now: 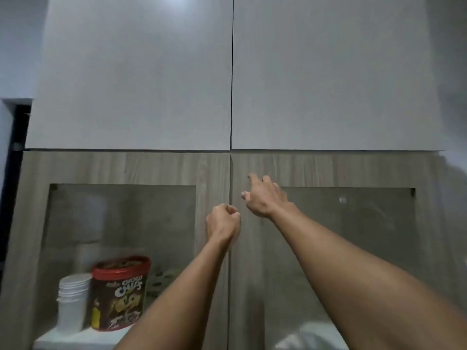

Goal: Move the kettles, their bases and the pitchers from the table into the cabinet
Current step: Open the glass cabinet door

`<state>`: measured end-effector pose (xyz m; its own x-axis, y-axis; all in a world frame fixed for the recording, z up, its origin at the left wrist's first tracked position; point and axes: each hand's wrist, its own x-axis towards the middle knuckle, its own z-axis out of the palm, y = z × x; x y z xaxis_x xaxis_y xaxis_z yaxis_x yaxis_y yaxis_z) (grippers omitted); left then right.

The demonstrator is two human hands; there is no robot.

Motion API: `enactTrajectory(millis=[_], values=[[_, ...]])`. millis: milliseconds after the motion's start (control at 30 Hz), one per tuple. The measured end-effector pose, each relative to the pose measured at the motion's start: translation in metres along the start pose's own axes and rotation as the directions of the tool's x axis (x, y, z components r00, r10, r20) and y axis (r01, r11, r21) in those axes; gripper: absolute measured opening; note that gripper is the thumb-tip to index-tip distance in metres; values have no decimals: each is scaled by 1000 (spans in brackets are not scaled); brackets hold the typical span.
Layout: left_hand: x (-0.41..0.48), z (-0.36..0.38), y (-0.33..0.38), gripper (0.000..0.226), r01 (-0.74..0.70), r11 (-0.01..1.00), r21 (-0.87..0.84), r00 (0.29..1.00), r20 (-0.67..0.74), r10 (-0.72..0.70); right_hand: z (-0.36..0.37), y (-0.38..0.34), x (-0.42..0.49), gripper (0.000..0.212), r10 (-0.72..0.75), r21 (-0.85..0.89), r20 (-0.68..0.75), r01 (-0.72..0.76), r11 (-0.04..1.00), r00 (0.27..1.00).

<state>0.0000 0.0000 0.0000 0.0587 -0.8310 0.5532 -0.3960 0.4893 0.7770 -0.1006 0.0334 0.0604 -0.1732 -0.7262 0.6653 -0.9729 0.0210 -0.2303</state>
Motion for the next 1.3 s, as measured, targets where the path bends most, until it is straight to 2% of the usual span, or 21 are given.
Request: enactTrajectory(millis=[167, 233, 300, 400, 433, 533, 600, 667, 767, 867, 933, 1067, 1167, 1300], values=[[40, 18, -5, 17, -24, 1000, -18, 1000, 16, 24, 10, -10, 58, 71, 24, 17, -34, -23, 1000, 999], [49, 21, -9, 15, -18, 1000, -6, 999, -27, 18, 13, -12, 71, 77, 49, 16, -34, -49, 999, 998], [53, 23, -9, 13, 3, 1000, -5, 997, -78, -4, 12, -14, 80, 76, 78, 35, -45, -76, 996, 996], [51, 24, -5, 3, 12, 1000, -23, 997, -78, -14, 6, -17, 83, 65, 89, 136, -71, -79, 987, 993], [47, 23, -4, 7, 11, 999, -32, 997, -80, -14, 3, -19, 82, 64, 85, 168, -74, -71, 983, 994], [34, 19, -6, 43, 52, 998, -37, 996, -72, -55, -10, -23, 67, 66, 72, 264, -75, -50, 963, 995], [21, 11, -10, 57, 100, 993, -60, 995, 11, -100, -21, -25, 50, 71, 70, 323, -88, -38, 946, 994], [3, 2, -15, 45, 83, 991, -106, 987, 149, -67, -35, -28, 25, 75, 64, 349, -90, -28, 937, 994], [-38, -17, -8, 17, -13, 993, -121, 980, 196, 37, -50, -32, -24, 88, 98, 325, -80, -67, 943, 992], [-91, -34, 12, 21, -40, 977, -211, 977, 198, 83, -66, -30, -85, 105, 170, 296, -124, -128, 947, 978], [-132, -41, 28, 24, -74, 952, -296, 975, 181, 132, -84, -25, -124, 106, 239, 348, -171, -168, 922, 956], [-225, -47, 69, 21, -176, 868, -464, 958, 124, 260, -139, -22, -196, 95, 323, 376, -285, -205, 904, 902], [-290, -47, 109, 23, -212, 809, -548, 927, 150, 345, -192, -12, -245, 64, 362, 294, -354, -264, 918, 862], [-358, -27, 153, 46, -270, 739, -617, 837, 229, 497, -258, 29, -301, 45, 413, 330, -465, -280, 902, 783]])
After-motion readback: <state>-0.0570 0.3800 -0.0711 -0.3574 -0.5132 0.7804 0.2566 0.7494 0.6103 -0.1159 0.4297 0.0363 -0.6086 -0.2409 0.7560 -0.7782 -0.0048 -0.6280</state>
